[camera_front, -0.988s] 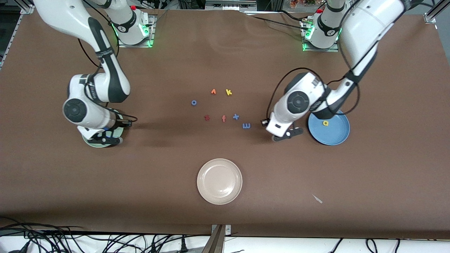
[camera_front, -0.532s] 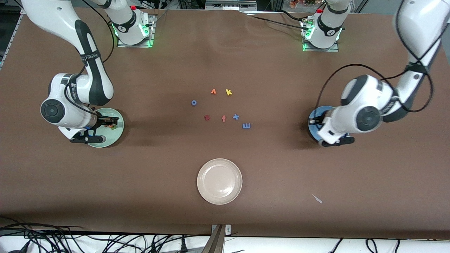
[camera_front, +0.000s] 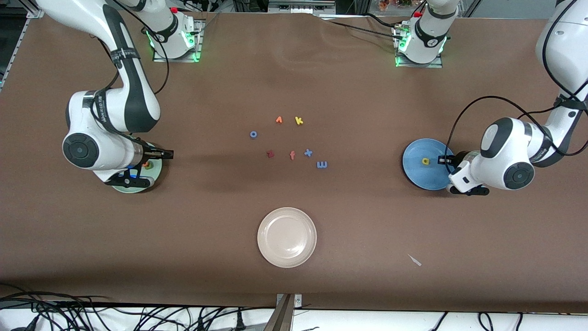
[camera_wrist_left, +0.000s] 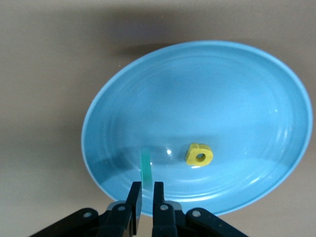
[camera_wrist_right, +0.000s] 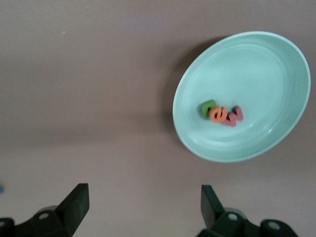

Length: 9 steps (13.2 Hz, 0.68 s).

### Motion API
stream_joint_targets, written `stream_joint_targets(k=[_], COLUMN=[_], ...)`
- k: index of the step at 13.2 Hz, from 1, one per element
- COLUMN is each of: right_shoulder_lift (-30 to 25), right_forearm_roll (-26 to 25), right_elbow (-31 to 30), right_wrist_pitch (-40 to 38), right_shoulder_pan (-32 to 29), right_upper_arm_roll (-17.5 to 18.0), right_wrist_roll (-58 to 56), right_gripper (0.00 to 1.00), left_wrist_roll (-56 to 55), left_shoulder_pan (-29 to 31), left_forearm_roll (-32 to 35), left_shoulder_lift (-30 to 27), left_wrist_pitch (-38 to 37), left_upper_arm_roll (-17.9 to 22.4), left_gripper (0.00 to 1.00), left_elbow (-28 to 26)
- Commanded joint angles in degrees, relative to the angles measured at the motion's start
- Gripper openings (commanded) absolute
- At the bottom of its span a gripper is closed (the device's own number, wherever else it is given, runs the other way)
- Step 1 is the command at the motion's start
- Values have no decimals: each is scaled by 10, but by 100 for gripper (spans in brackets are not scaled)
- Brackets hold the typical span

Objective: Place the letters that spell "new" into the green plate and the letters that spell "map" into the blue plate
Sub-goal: 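Drop the e on the green plate while the left gripper drops p on blue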

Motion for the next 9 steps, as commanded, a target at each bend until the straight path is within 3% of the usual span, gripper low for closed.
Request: stream_joint_targets(k=[1,3,5,7,9], right_shoulder_lift=[-40,-67,-114,-163,-198], right_forearm_roll=[0,-7,-9,-10,-8], right_elbow=[6,0,-12,-25,-15], right_wrist_pitch=[-48,-57,-60,-63,-94], right_shoulder_pan=[-4,-3,-10,-31,-113], right_upper_arm_roll=[1,3,4,10,69], right_wrist_roll=[-3,-14,-35,-77,-86], right_gripper=[100,100,100,100,100], left_wrist_roll=[4,-31,-142,-237,-338], left_shoulder_pan=[-10,-14,-16,-51,-114], left_forearm_roll=[17,0,-33,-51,-54], left_shoulder_lift=[-7,-24,-22,-19,-11], left_wrist_pitch=[-3,-4,1,34,110], left_upper_arm_roll=[-6,-37,-91,-115,-111], left_gripper=[84,83,78,78,78], left_elbow=[6,6,9,10,9])
